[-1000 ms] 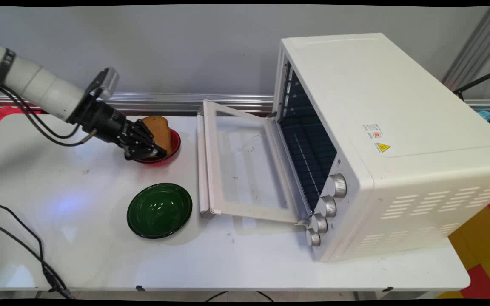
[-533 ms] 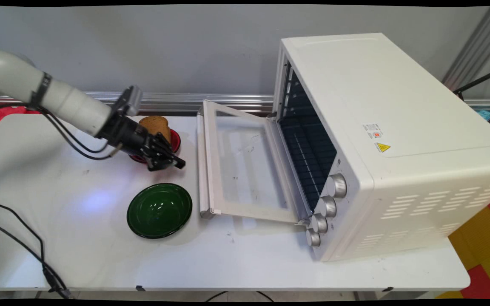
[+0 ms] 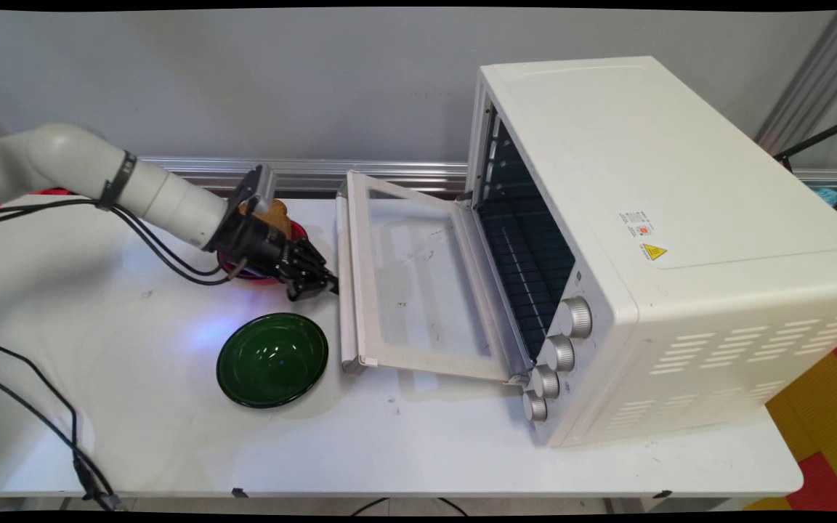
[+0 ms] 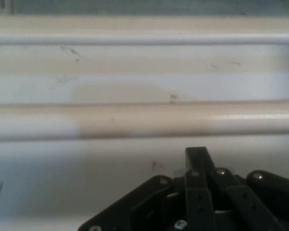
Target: Close the oven
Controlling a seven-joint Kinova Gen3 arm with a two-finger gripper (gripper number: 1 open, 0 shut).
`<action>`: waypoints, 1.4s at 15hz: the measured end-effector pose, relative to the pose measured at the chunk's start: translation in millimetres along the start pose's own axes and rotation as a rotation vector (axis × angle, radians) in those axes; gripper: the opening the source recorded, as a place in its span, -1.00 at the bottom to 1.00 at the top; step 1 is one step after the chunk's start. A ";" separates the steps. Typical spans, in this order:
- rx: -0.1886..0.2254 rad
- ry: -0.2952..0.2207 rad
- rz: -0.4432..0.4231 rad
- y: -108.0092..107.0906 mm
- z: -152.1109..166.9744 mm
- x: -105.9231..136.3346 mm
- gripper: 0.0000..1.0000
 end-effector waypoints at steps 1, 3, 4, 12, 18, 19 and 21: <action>0.000 0.012 0.000 -0.8 3.4 1.1 -1.00; -0.001 0.033 -0.001 -1.5 6.8 4.6 -1.00; -0.001 0.044 -0.001 -1.6 7.3 7.1 -1.00; -0.006 0.105 0.000 -1.5 -10.6 32.0 -1.00; -0.016 0.156 0.010 -0.3 -17.7 58.1 -1.00; -0.017 0.164 0.013 -0.3 -17.8 62.1 -1.00; -0.017 0.178 0.017 -0.5 -17.3 69.9 -1.00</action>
